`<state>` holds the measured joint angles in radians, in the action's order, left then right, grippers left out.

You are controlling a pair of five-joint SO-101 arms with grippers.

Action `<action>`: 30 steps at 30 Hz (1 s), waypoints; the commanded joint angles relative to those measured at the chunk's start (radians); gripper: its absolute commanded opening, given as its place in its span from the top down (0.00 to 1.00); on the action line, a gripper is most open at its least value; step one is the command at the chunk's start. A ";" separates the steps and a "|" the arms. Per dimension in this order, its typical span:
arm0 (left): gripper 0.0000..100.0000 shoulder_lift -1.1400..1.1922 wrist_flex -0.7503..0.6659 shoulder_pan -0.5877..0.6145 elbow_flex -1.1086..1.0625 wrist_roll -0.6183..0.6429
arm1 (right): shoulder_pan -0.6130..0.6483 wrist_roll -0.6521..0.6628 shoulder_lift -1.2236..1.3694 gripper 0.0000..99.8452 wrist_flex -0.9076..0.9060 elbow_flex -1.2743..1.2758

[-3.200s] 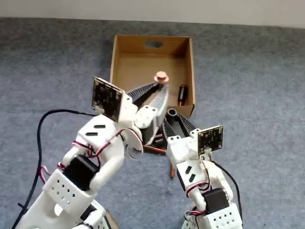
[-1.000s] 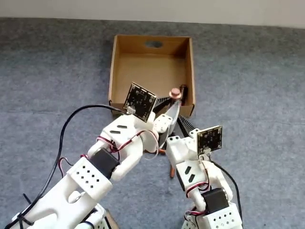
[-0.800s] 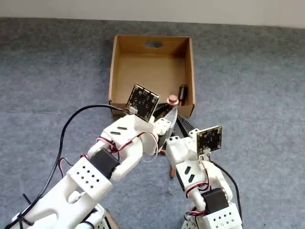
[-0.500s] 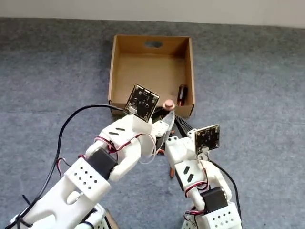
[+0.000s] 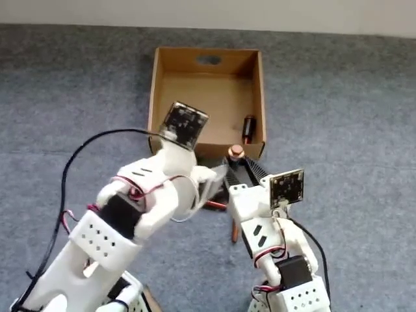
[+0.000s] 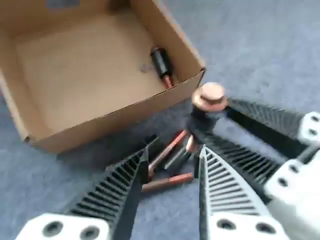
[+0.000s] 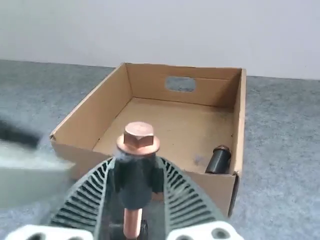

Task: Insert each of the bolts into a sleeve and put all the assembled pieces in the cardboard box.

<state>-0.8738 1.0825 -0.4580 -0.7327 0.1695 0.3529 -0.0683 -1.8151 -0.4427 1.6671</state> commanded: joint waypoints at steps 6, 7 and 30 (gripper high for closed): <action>0.87 0.001 0.064 0.449 -0.008 -0.071 | -0.016 0.005 -0.016 0.99 0.019 0.012; 0.90 0.001 0.046 0.478 -0.053 -0.086 | -0.016 0.005 -0.016 0.99 0.018 0.012; 0.98 -0.005 -0.655 0.573 -0.736 -0.178 | -0.116 0.006 0.002 0.99 -0.232 -0.578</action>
<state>-0.8723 0.4427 0.1373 -1.4661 -0.0023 0.2532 -0.0683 -1.8151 -0.6651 1.3034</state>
